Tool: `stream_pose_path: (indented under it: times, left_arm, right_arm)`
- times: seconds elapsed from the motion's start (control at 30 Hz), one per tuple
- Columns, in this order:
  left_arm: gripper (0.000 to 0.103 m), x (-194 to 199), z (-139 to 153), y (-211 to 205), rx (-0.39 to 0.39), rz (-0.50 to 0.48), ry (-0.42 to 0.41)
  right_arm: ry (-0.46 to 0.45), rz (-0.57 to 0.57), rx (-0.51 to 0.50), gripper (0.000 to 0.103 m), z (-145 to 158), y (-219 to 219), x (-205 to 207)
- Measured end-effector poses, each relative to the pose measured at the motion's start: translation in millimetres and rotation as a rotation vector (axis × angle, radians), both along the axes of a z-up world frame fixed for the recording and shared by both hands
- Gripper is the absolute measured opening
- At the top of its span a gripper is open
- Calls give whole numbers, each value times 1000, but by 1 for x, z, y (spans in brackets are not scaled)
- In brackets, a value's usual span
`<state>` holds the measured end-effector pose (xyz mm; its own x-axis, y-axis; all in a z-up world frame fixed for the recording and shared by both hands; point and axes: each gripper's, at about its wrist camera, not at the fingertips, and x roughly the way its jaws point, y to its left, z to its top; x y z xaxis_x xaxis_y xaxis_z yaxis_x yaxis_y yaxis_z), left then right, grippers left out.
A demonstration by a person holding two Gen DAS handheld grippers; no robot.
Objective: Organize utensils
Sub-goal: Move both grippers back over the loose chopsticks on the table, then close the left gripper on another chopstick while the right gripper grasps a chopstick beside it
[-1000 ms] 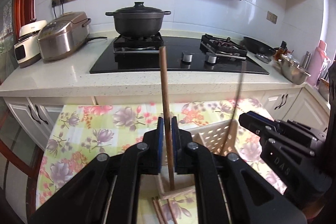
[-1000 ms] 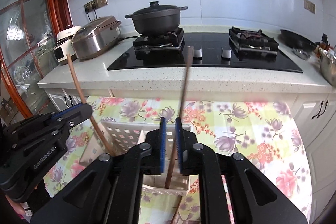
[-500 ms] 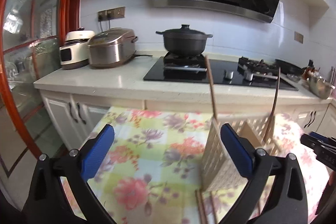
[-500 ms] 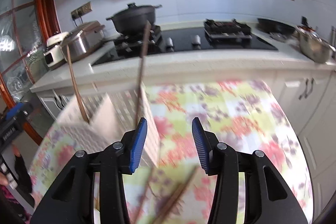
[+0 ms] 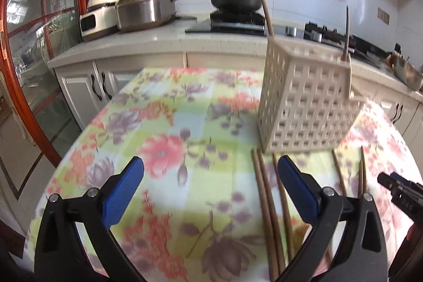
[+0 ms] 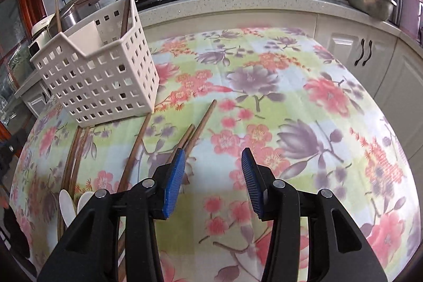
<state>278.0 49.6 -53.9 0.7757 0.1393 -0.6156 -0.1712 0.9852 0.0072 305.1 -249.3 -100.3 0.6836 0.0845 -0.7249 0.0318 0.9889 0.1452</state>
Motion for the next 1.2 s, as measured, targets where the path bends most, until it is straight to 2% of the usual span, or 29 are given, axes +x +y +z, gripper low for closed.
stream_pose_path:
  times: [0.3, 0.83, 1.0, 1.2]
  left_arm:
    - [98, 2, -23, -8, 2, -25, 52]
    - [97, 1, -28, -2, -31, -24, 68]
    - [97, 2, -31, -1, -42, -36, 86]
    - [97, 5, -35, -2, -59, -41, 102]
  right_arm:
    - [43, 4, -5, 44, -10, 13, 5]
    - [75, -6, -89, 43, -12, 28, 11]
    - [80, -9, -127, 34, -13, 29, 10]
    - [78, -10, -122, 21, -14, 22, 10]
